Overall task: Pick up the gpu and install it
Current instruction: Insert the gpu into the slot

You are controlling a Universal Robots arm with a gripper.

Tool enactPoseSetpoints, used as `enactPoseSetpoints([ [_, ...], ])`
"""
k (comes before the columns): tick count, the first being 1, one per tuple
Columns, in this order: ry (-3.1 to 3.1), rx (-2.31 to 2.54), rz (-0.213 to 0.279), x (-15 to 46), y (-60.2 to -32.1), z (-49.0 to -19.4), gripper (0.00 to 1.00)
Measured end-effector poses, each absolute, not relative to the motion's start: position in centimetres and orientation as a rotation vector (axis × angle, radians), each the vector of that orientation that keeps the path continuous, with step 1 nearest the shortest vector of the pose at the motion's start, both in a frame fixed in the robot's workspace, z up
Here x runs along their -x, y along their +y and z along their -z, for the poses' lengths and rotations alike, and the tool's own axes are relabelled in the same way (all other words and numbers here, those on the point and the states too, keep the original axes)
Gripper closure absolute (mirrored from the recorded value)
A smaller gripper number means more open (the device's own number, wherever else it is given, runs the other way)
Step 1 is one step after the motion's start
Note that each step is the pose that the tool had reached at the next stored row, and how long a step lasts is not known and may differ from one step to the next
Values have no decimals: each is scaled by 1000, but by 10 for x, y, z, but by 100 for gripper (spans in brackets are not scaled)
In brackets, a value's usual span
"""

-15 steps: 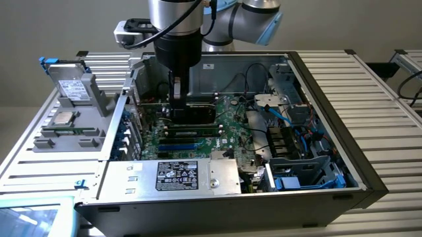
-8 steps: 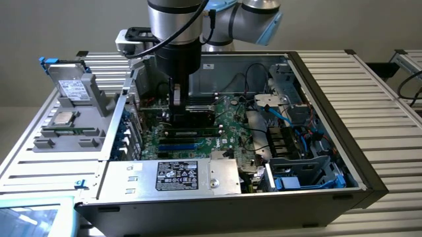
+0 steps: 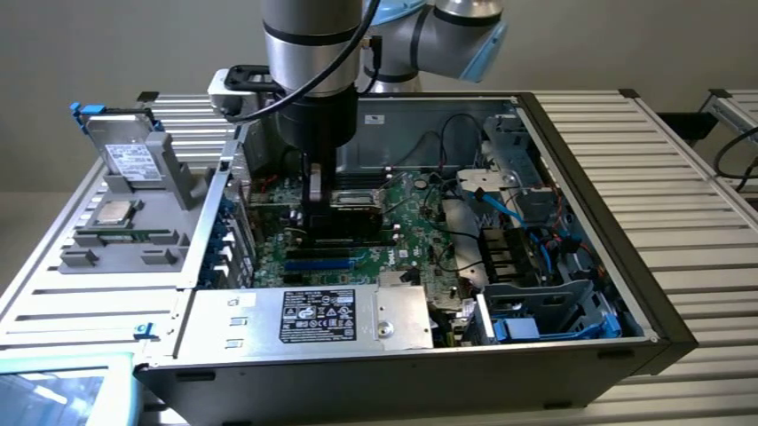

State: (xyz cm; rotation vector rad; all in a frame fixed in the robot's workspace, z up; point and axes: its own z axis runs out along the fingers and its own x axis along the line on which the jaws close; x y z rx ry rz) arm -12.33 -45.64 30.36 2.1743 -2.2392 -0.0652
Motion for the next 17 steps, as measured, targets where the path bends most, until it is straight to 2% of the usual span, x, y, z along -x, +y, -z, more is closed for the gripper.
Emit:
enactPoseSetpoints([
  [9,-2239,-2175,65,125,-458,-287,72],
  [17,-2237,-2174,66,125,-458,-286,72],
])
